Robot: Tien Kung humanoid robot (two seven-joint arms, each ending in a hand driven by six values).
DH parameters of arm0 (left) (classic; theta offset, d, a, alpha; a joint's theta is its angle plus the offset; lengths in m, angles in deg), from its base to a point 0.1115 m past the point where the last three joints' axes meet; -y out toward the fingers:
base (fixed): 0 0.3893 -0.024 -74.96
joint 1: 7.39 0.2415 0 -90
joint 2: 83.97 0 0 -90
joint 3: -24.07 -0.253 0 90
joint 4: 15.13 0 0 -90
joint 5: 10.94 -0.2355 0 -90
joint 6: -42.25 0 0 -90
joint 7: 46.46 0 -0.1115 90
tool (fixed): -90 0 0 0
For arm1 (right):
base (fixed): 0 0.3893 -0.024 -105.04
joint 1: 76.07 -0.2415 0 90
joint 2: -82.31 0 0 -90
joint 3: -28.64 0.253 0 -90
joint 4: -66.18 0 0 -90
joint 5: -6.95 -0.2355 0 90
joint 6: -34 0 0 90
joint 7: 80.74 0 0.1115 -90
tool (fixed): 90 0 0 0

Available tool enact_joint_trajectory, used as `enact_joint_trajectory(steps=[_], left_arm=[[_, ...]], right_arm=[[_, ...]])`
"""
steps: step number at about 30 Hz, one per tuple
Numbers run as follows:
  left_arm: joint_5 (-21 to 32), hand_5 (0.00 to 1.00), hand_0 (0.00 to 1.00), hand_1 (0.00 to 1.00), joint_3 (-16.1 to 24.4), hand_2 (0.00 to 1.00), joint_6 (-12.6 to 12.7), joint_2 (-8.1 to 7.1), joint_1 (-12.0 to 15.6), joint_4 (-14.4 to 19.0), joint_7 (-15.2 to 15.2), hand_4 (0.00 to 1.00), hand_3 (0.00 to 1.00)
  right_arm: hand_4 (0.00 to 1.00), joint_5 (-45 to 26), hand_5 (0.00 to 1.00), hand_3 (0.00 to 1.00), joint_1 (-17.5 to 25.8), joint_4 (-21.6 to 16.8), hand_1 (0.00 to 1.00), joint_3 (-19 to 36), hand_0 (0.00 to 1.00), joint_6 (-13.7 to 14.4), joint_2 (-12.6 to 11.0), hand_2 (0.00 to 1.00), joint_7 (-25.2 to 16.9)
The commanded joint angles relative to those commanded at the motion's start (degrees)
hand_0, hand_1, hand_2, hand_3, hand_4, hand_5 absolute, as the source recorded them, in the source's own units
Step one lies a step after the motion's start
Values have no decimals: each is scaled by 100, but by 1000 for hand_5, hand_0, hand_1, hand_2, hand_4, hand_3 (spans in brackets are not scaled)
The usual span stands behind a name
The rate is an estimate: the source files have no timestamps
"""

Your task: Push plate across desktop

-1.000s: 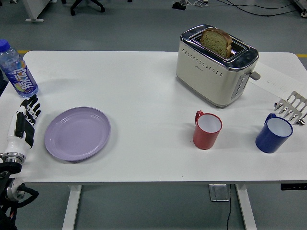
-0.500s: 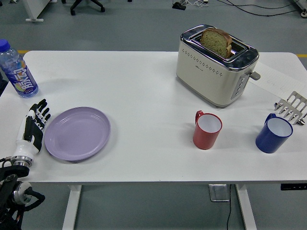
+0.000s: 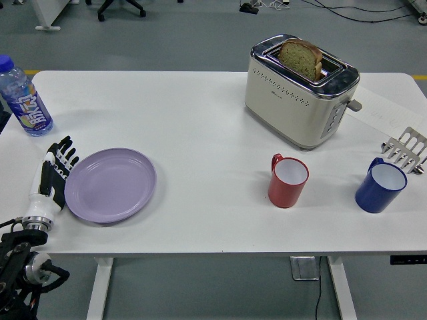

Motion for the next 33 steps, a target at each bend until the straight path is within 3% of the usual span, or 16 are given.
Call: enact_joint_trajectory(steps=[11, 20, 33], left_arm=[[36, 998, 899, 926, -9, 938, 1, 65, -11, 12, 5, 522, 873], [400, 998, 893, 919, -419, 930, 37, 65, -72, -100, 82, 517, 865], [467, 998, 889, 915, -690, 928, 93, 65, -132, -45, 146, 515, 864]], right_arm=[[134, 18, 368, 632, -27, 0, 546, -6, 608, -12, 7, 641, 14], [134, 4, 367, 633, -27, 0, 546, -23, 609, -14, 3, 641, -2], [134, 31, 367, 632, -40, 0, 546, -18, 609, -20, 7, 641, 6]])
